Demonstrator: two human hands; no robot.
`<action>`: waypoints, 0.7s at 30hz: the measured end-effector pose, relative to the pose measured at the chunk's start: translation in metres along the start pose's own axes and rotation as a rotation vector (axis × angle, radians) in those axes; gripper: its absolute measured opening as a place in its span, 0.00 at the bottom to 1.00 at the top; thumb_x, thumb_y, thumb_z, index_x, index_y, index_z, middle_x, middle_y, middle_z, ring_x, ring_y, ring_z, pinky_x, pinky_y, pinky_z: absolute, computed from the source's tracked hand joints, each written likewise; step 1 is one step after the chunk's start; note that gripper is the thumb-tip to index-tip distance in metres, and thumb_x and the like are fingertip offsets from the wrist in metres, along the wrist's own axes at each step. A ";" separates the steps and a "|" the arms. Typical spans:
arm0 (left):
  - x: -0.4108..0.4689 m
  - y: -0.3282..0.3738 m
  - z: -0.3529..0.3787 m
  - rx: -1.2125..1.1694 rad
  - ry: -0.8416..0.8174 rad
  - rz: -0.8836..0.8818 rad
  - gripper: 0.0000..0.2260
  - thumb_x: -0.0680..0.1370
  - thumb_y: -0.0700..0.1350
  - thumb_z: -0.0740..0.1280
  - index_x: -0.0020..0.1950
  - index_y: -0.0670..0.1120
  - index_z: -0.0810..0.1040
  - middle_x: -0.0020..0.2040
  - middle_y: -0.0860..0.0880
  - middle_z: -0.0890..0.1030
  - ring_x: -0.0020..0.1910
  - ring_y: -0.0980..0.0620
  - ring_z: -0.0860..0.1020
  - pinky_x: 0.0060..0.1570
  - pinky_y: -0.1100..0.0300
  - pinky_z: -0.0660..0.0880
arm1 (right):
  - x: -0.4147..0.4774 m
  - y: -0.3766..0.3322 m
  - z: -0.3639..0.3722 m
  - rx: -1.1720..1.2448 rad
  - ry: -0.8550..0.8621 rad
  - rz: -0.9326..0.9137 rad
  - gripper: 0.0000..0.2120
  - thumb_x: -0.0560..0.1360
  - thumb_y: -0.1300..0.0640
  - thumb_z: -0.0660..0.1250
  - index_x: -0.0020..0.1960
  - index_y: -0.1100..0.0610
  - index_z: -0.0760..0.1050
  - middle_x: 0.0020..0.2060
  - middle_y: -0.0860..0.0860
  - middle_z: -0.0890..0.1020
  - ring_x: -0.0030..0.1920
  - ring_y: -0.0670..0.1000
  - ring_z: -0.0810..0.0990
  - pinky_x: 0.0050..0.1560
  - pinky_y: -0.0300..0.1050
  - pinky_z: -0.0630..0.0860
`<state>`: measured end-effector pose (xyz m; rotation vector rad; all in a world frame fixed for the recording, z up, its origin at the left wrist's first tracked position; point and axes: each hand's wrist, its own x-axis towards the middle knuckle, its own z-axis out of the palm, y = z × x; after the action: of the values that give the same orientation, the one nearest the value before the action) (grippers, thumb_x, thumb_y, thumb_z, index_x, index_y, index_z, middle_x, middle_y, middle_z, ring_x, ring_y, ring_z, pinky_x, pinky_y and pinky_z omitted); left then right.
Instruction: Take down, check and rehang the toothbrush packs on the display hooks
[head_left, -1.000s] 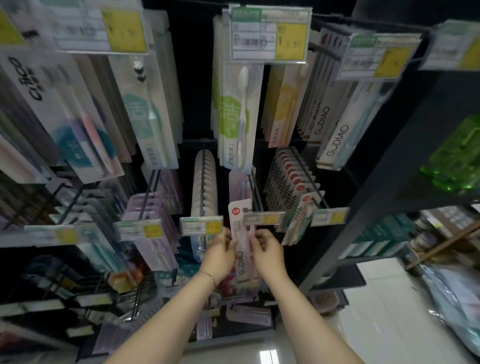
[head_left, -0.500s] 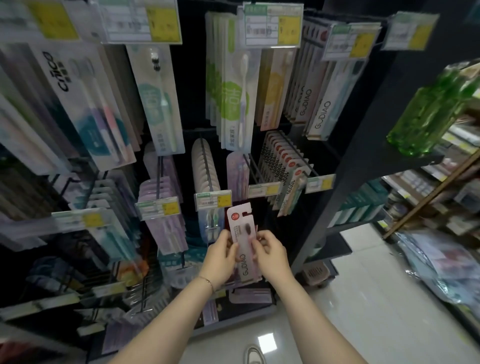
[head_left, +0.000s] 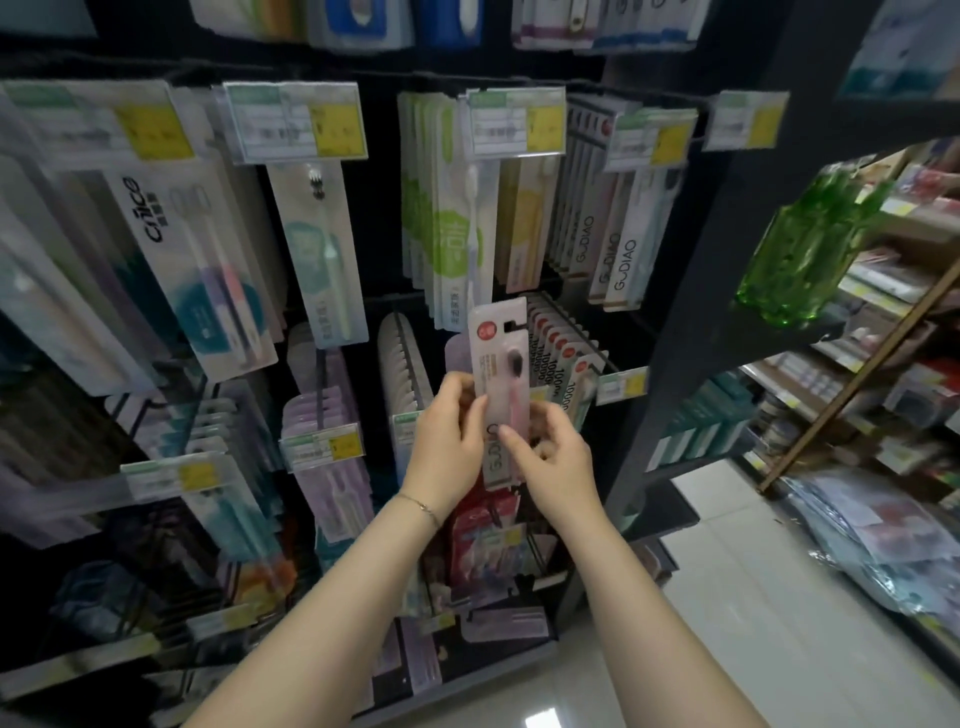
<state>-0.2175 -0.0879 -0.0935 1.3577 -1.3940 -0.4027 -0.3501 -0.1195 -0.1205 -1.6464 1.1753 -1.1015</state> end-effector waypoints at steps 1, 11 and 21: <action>0.007 0.005 0.001 -0.016 0.013 0.008 0.02 0.82 0.42 0.60 0.51 0.46 0.71 0.42 0.52 0.77 0.39 0.58 0.75 0.40 0.64 0.72 | 0.004 -0.006 -0.004 -0.016 -0.001 -0.015 0.18 0.72 0.45 0.70 0.60 0.45 0.72 0.42 0.51 0.82 0.28 0.48 0.73 0.32 0.49 0.74; 0.067 0.045 0.047 -0.101 0.076 0.018 0.02 0.81 0.41 0.62 0.49 0.47 0.74 0.41 0.54 0.79 0.37 0.63 0.76 0.37 0.71 0.72 | 0.059 -0.029 -0.059 -0.201 0.040 -0.152 0.30 0.64 0.32 0.70 0.63 0.42 0.70 0.50 0.40 0.79 0.45 0.41 0.77 0.43 0.43 0.78; 0.121 0.069 0.101 -0.087 0.107 -0.009 0.02 0.81 0.46 0.63 0.49 0.52 0.74 0.43 0.52 0.79 0.40 0.56 0.79 0.37 0.71 0.73 | 0.115 -0.022 -0.107 -0.318 0.126 -0.182 0.35 0.66 0.28 0.64 0.64 0.49 0.71 0.51 0.46 0.80 0.49 0.51 0.81 0.47 0.54 0.80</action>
<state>-0.3051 -0.2148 -0.0178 1.2970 -1.2687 -0.3868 -0.4253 -0.2383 -0.0469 -1.9833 1.3578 -1.1920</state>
